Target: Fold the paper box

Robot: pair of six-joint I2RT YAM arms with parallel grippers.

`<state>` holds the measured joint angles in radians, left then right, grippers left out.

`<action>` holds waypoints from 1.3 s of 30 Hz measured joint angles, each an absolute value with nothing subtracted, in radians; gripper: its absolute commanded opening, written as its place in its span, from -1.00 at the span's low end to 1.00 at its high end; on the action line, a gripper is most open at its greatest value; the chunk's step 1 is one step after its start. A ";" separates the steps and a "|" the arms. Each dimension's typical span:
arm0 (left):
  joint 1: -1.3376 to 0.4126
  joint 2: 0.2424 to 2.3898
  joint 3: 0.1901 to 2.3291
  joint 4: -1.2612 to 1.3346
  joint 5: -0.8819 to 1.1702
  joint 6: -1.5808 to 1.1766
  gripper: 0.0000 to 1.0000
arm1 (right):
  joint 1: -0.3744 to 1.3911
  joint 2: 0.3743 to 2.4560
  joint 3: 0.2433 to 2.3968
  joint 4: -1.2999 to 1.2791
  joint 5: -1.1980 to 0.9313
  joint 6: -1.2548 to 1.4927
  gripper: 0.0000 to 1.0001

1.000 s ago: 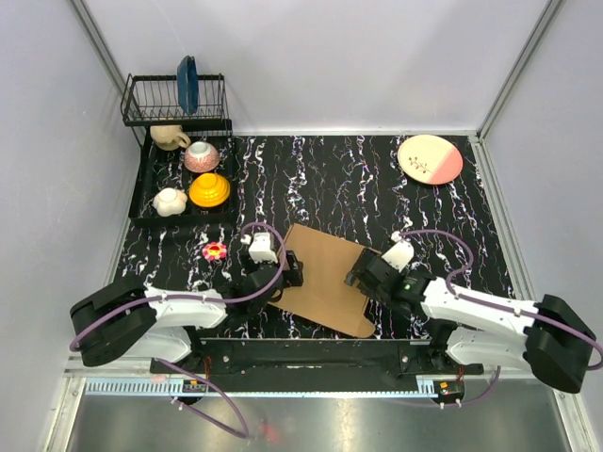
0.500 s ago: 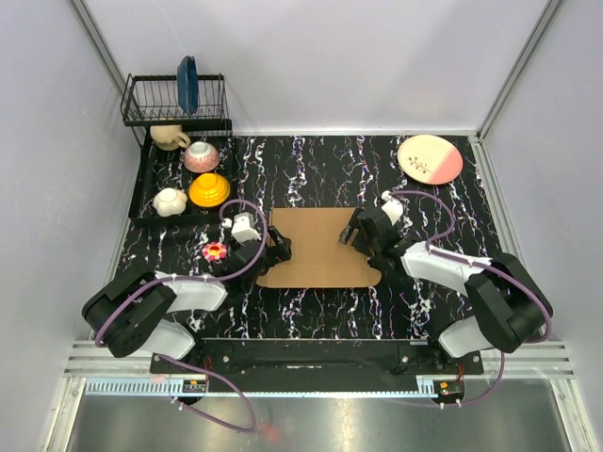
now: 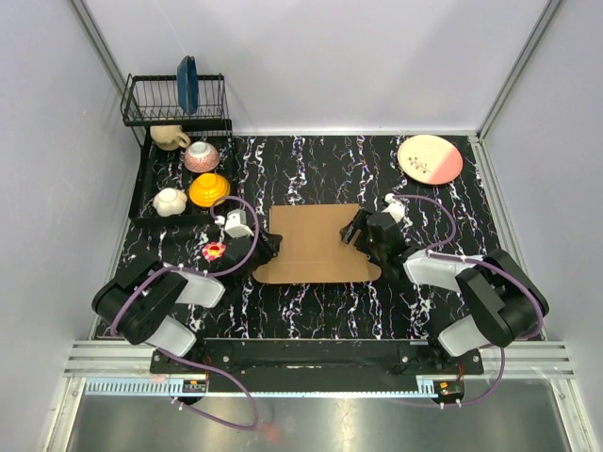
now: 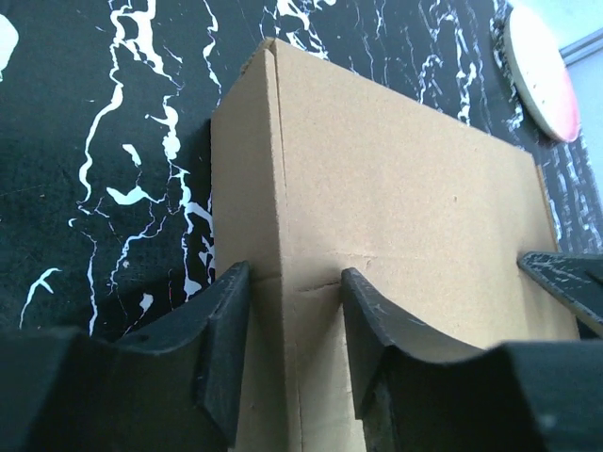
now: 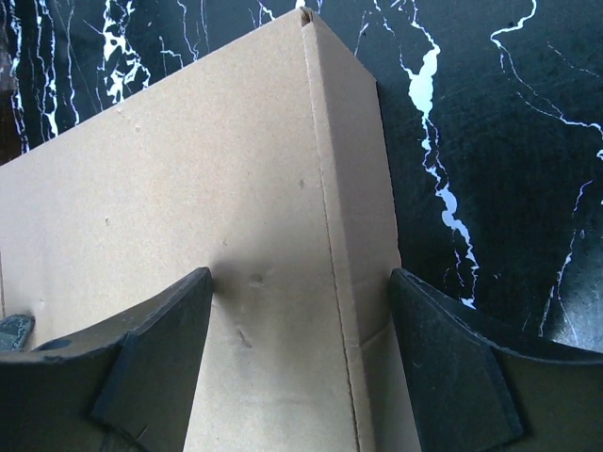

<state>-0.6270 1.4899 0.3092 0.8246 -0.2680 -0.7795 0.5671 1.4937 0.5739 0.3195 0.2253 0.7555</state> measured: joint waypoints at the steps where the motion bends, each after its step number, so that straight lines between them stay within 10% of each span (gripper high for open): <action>1: -0.624 1.496 0.298 0.853 -0.268 -0.786 -0.27 | 0.567 1.494 0.562 0.342 0.225 0.756 0.56; 7: -0.614 1.524 0.247 0.984 -0.273 -0.813 -0.34 | 0.565 1.497 0.515 0.435 0.224 0.756 0.53; 12: -0.612 1.532 0.239 0.996 -0.251 -0.822 0.54 | 0.564 1.489 0.496 0.464 0.226 0.759 0.68; 24: -0.599 1.170 0.255 0.690 -0.282 -0.816 0.80 | 0.546 1.138 0.488 0.111 0.255 0.698 0.79; 28: -0.599 1.079 0.262 0.614 -0.307 -0.809 0.72 | 0.536 1.052 0.489 0.042 0.274 0.680 0.55; 34: -0.597 1.042 0.212 0.558 -0.340 -0.852 -0.13 | 0.489 0.940 0.413 0.001 0.282 0.686 -0.44; 39: -0.581 1.020 0.154 0.509 -0.388 -0.905 -0.30 | 0.462 0.920 0.371 -0.024 0.276 0.706 -0.57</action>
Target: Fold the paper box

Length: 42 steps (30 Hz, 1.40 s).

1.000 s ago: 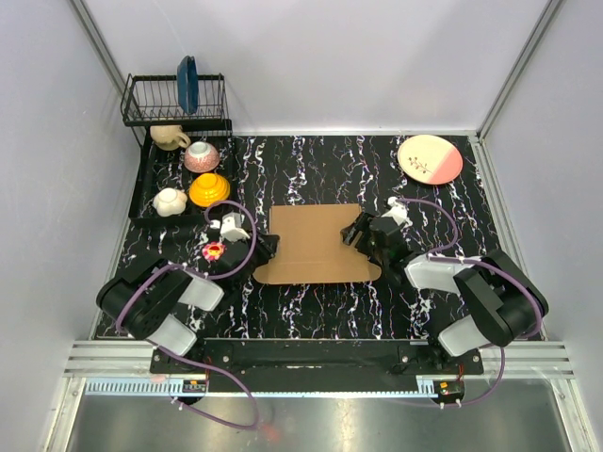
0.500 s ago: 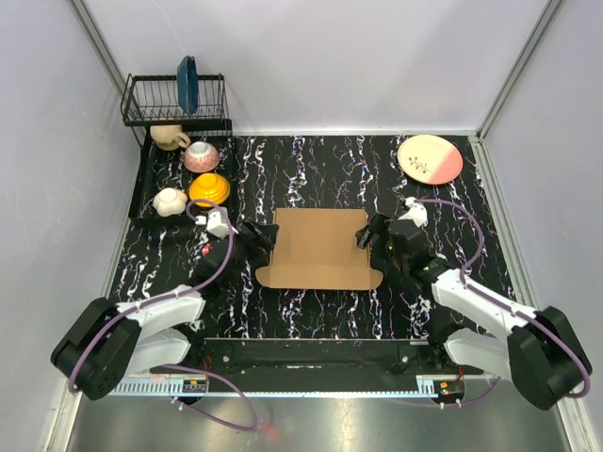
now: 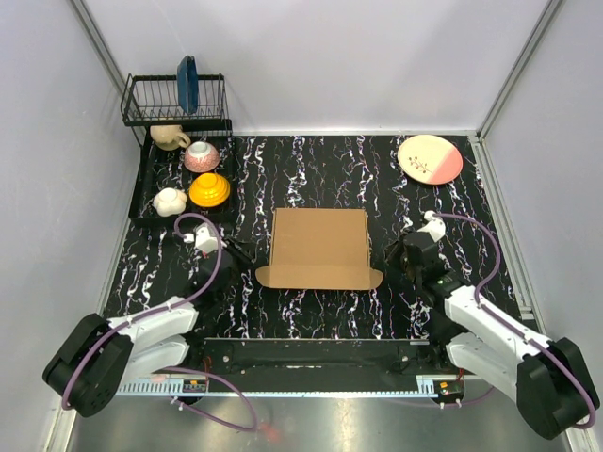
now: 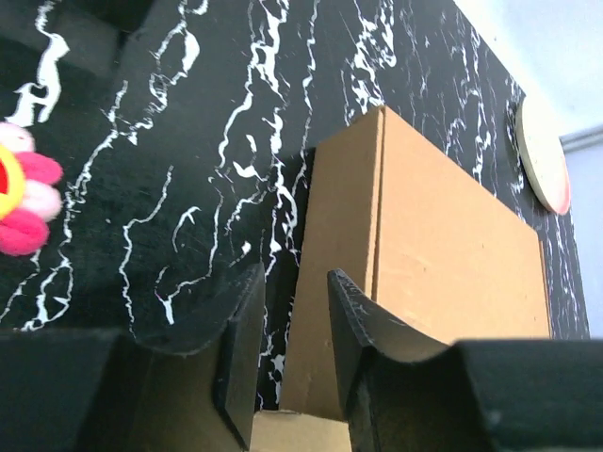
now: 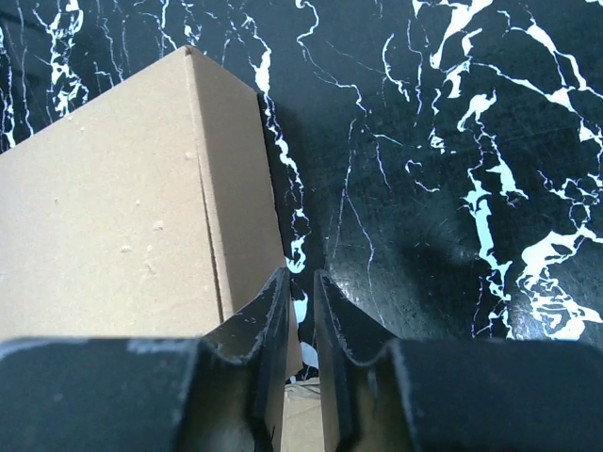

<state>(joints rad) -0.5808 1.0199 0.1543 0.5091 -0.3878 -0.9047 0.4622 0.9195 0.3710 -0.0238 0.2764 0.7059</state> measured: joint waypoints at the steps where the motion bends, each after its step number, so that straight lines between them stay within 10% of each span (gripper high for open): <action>1: -0.577 1.020 0.155 0.503 -0.399 -0.913 -0.29 | 0.459 0.926 0.371 -0.023 0.275 0.707 -0.56; 21: -0.503 1.268 0.189 0.667 -0.237 -0.952 -1.00 | 0.445 1.177 0.372 0.200 0.133 0.742 -1.00; 42: -0.468 1.436 0.221 0.802 -0.080 -0.969 -1.00 | 0.444 1.229 0.355 0.270 0.072 0.749 -1.00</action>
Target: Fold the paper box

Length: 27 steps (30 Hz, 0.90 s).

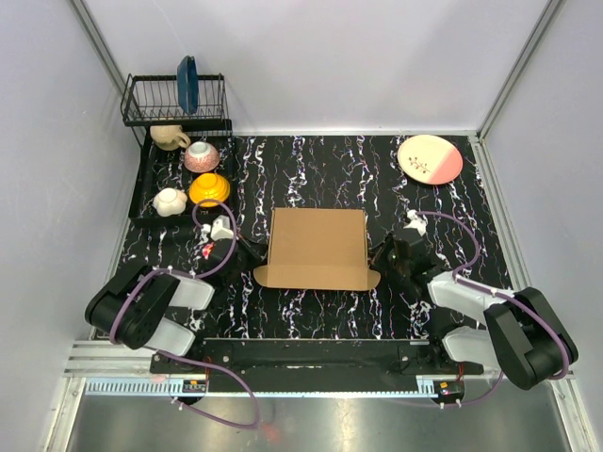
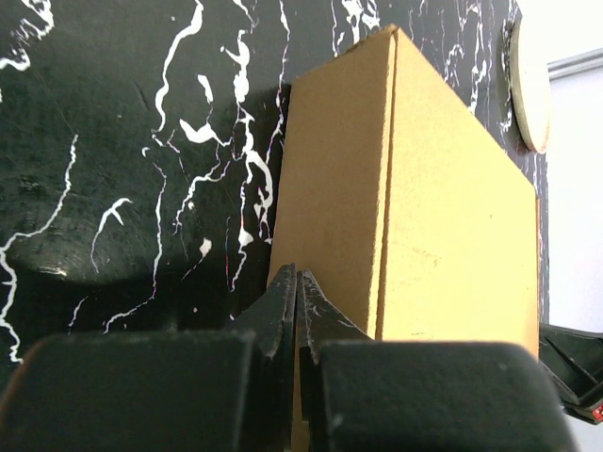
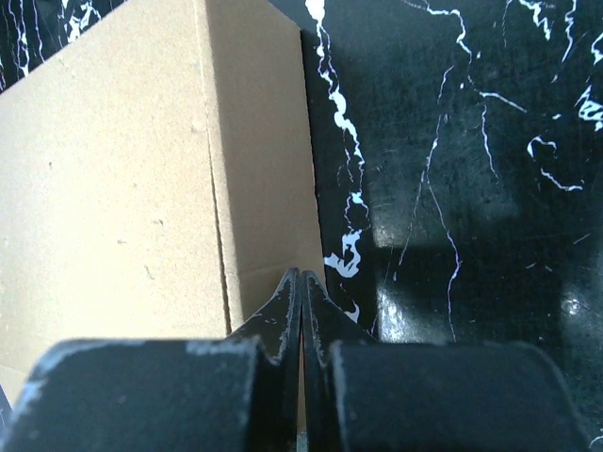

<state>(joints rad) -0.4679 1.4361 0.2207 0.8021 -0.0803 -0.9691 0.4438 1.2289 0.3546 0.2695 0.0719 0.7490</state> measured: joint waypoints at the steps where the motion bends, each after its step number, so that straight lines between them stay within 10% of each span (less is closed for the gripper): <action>1: -0.468 1.445 0.221 0.807 -0.074 -0.970 -1.00 | 0.444 1.229 0.353 0.270 0.067 0.749 -1.00; 27: -0.458 1.196 0.215 0.792 0.050 -0.994 -1.00 | 0.432 0.924 0.368 0.053 0.058 0.746 -1.00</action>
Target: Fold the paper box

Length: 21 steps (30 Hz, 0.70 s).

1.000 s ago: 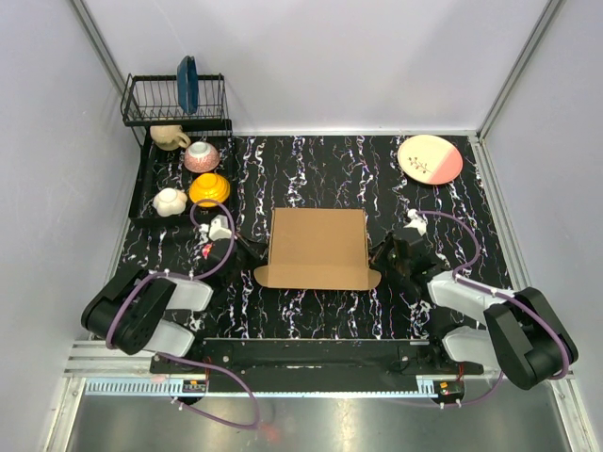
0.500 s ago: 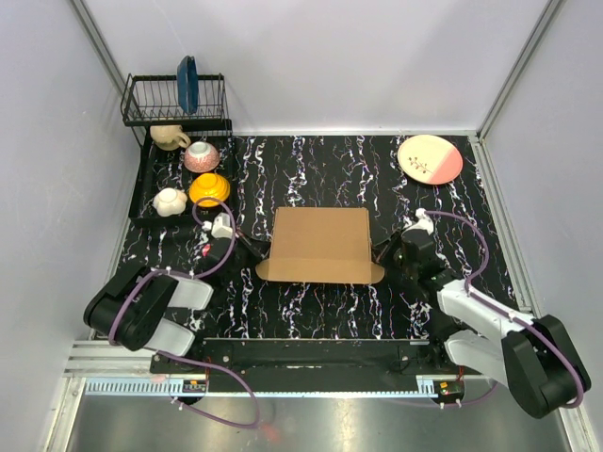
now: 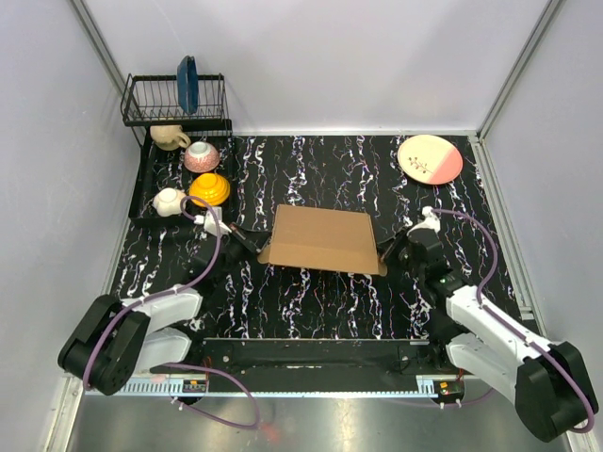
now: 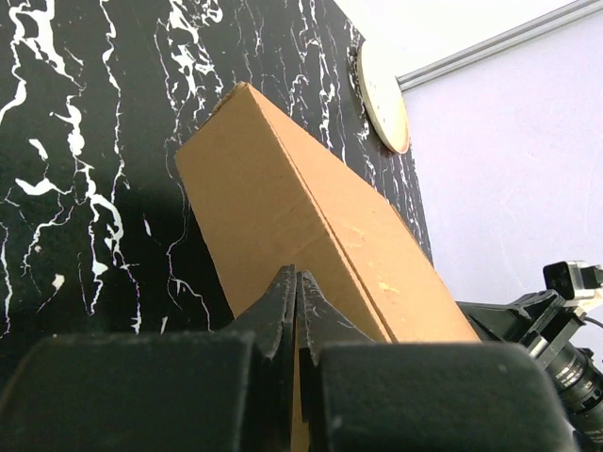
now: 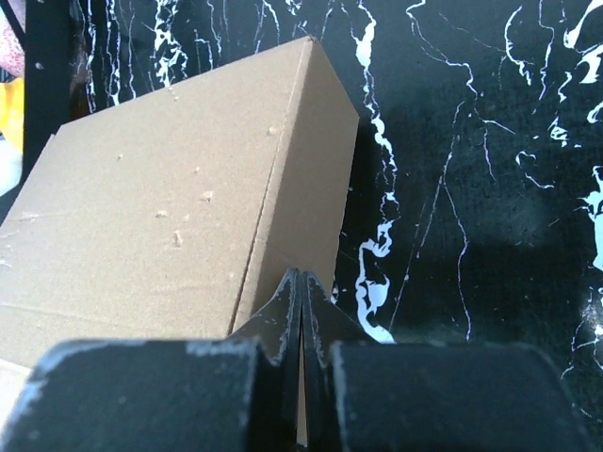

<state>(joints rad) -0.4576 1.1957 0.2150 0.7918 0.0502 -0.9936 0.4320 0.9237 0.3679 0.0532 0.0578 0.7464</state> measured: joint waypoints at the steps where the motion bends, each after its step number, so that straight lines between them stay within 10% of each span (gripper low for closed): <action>1: -0.458 1.177 0.218 0.775 0.051 -0.992 -1.00 | 0.432 0.918 0.380 0.041 0.058 0.746 -1.00; 21: -0.456 1.046 0.235 0.574 0.052 -0.995 -1.00 | 0.427 0.900 0.504 -0.052 0.057 0.808 -0.80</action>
